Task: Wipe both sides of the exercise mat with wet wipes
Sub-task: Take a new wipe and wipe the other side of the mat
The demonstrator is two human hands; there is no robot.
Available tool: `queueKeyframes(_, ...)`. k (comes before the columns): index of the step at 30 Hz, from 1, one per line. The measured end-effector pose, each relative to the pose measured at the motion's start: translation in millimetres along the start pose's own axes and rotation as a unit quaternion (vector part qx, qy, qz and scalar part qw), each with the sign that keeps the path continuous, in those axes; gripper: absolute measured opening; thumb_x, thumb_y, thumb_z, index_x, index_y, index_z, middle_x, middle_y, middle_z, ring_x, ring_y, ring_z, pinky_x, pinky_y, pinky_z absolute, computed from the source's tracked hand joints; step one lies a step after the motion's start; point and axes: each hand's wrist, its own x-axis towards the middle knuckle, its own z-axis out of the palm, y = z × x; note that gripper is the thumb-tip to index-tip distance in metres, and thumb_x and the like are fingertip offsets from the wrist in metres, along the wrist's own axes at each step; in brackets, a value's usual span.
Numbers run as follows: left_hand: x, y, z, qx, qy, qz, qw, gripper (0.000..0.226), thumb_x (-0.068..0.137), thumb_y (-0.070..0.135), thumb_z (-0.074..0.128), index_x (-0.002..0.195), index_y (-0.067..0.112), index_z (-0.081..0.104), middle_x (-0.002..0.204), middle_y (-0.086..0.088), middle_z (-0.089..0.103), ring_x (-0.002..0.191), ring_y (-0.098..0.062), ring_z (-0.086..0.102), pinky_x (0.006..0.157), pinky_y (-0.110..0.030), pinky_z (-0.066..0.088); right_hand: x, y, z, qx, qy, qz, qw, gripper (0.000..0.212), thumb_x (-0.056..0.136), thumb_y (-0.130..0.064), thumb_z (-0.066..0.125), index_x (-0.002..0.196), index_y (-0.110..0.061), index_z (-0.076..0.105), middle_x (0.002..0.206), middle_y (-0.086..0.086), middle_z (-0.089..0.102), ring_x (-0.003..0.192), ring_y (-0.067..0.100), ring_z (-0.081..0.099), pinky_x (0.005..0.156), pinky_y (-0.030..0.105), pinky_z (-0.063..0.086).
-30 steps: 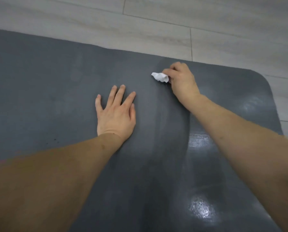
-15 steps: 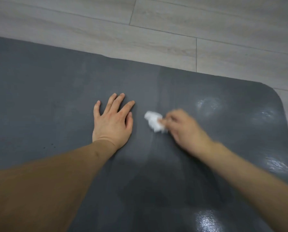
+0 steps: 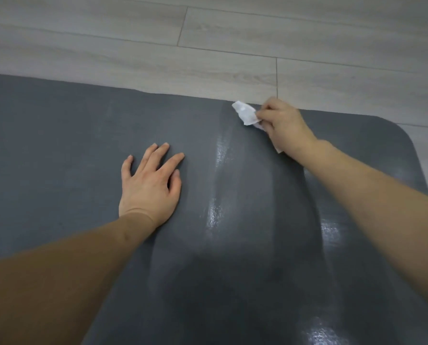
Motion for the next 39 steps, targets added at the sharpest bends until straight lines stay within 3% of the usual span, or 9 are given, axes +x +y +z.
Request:
queueKeyframes(4,-2,0,-2,0.005,-0.002,0.006,1.000,0.047,0.101,0.041,0.031,0.142,0.039,0.052,0.159,0.004,0.039,0.153,-0.015,0.024,0.122,-0.057,0.013,-156,-75,-41,0.113,-0.136,-0.031,0.984,0.060,0.108,-0.057,0.037,0.114,-0.011,0.076,0.102,0.002,0.064,0.087,0.019,0.057,0.076,0.030,0.049)
queueKeyframes(6,-3,1,-4,0.018,-0.004,0.027,0.999,0.048,0.102,0.042,0.030,0.144,0.038,0.052,0.161,0.004,0.037,0.154,-0.017,0.021,0.123,-0.057,0.010,-217,-100,-58,0.119,-0.169,-0.113,0.972,0.034,0.111,-0.030,0.047,0.122,-0.013,0.074,0.104,0.001,0.065,0.085,0.019,0.055,0.073,0.025,0.045)
queueKeyframes(10,-3,3,-4,0.034,-0.013,0.087,0.995,0.050,0.103,0.043,0.028,0.148,0.037,0.049,0.165,0.008,0.030,0.155,-0.016,0.019,0.123,-0.058,0.010,-162,-52,-47,0.035,-0.084,-0.223,0.971,0.033,0.109,-0.009,0.041,0.111,-0.008,0.075,0.104,0.011,0.066,0.089,0.027,0.051,0.076,0.032,0.041)
queueKeyframes(16,1,-2,2,0.035,-0.018,0.085,0.996,0.052,0.102,0.049,0.026,0.151,0.042,0.042,0.165,0.014,0.028,0.155,-0.012,0.019,0.123,-0.055,0.014,13,91,-6,-0.055,-0.010,0.007,0.998,0.023,0.077,0.005,0.055,0.090,0.001,0.073,0.090,0.024,0.061,0.081,0.046,0.060,0.070,0.044,0.052)
queueKeyframes(22,2,0,3,0.030,-0.007,0.090,0.996,0.051,0.101,0.047,0.031,0.148,0.040,0.048,0.162,0.011,0.035,0.153,-0.014,0.025,0.122,-0.055,0.017,-132,21,-44,0.051,-0.089,0.053,0.993,0.046,0.100,-0.044,0.046,0.098,-0.006,0.072,0.099,0.002,0.058,0.093,0.018,0.050,0.082,0.032,0.040)
queueKeyframes(26,2,1,1,0.029,-0.004,0.089,0.996,0.052,0.100,0.046,0.032,0.148,0.038,0.050,0.162,0.010,0.036,0.153,-0.015,0.026,0.122,-0.056,0.018,-259,-28,-86,0.074,-0.189,-0.122,0.972,0.027,0.109,-0.018,0.046,0.117,-0.015,0.071,0.114,0.003,0.062,0.093,0.027,0.059,0.078,0.034,0.051)
queueKeyframes(29,2,3,0,0.028,-0.010,0.085,0.996,0.052,0.100,0.047,0.031,0.148,0.039,0.050,0.162,0.010,0.036,0.153,-0.014,0.026,0.122,-0.056,0.018,-216,9,-85,0.025,-0.173,-0.228,0.958,0.029,0.110,-0.015,0.042,0.115,-0.008,0.070,0.114,0.011,0.065,0.094,0.030,0.057,0.081,0.039,0.051)
queueKeyframes(35,3,0,2,0.032,-0.015,0.080,0.996,0.054,0.099,0.052,0.028,0.149,0.043,0.046,0.163,0.014,0.033,0.153,-0.010,0.022,0.123,-0.052,0.017,-43,134,-46,-0.084,-0.035,0.050,0.995,0.024,0.087,0.003,0.056,0.103,-0.003,0.073,0.104,0.021,0.063,0.097,0.044,0.058,0.081,0.034,0.038)
queueKeyframes(39,4,0,0,0.031,-0.012,0.084,0.996,0.054,0.099,0.052,0.029,0.149,0.042,0.047,0.162,0.012,0.034,0.153,-0.011,0.024,0.123,-0.051,0.017,-85,120,-53,-0.038,-0.008,0.039,0.998,0.030,0.084,-0.006,0.048,0.100,-0.005,0.074,0.097,0.019,0.064,0.086,0.040,0.059,0.077,0.036,0.044)
